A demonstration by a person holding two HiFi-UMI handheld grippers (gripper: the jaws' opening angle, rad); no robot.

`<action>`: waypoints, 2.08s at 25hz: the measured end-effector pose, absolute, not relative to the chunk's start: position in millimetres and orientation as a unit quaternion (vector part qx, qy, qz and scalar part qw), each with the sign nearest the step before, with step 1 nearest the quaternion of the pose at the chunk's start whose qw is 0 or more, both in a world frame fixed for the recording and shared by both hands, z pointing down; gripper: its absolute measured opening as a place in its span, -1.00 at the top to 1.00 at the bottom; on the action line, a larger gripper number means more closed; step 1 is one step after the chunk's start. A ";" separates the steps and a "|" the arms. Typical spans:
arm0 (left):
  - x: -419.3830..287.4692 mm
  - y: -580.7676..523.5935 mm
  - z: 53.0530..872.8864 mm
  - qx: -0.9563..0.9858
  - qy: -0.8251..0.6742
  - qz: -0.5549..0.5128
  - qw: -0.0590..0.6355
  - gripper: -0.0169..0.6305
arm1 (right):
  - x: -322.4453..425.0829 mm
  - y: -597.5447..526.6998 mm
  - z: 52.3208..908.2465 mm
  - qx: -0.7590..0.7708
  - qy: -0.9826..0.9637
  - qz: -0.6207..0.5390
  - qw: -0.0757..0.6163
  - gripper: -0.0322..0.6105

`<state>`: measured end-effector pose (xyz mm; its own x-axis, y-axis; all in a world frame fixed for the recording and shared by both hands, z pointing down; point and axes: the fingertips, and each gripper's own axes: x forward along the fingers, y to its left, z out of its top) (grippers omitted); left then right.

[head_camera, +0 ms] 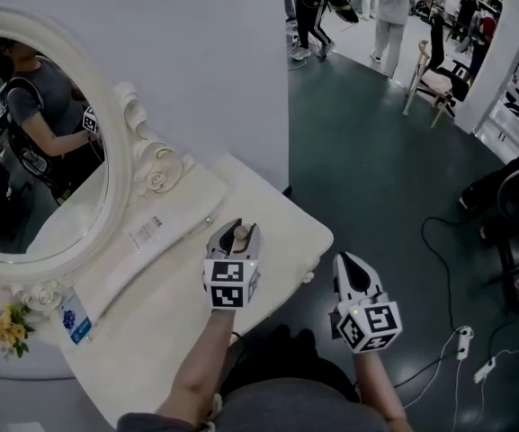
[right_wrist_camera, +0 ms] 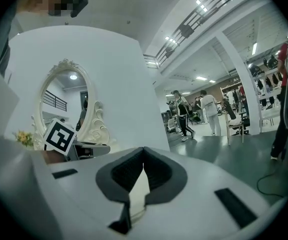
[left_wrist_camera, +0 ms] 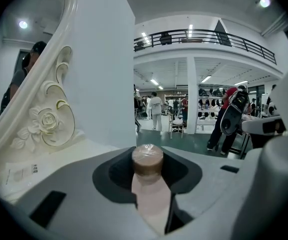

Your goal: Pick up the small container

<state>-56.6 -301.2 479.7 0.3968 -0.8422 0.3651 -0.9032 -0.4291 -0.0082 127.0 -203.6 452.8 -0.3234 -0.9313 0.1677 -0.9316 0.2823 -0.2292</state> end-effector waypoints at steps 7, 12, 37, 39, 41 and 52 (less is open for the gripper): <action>-53.1 -298.2 455.2 0.829 -0.532 0.147 0.087 0.55 | 131.5 -213.7 446.3 0.564 -0.815 0.136 -0.002 0.89; -53.8 -294.8 442.1 0.826 -0.540 0.142 0.082 0.55 | 134.8 -222.8 441.0 0.552 -0.824 0.129 -0.006 0.89; -71.4 -270.4 410.6 0.810 -0.570 0.114 0.075 0.55 | 115.7 -244.8 429.3 0.495 -0.862 0.113 -0.001 0.89; -72.0 -268.1 409.2 0.810 -0.570 0.113 0.074 0.55 | 113.4 -245.1 429.1 0.490 -0.864 0.112 0.003 0.89; -73.1 -265.5 409.0 0.810 -0.571 0.113 0.074 0.55 | 111.6 -245.3 428.3 0.488 -0.866 0.109 0.007 0.89; -78.1 -251.4 406.8 0.802 -0.581 0.117 0.072 0.55 | 108.5 -240.5 421.9 0.485 -0.871 0.081 0.020 0.89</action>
<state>-78.1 -251.4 406.8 0.2967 -0.9158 0.2707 -0.9493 -0.3136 -0.0202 108.5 -240.5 421.9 -0.5293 -0.8409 0.1130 -0.8473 0.5171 -0.1208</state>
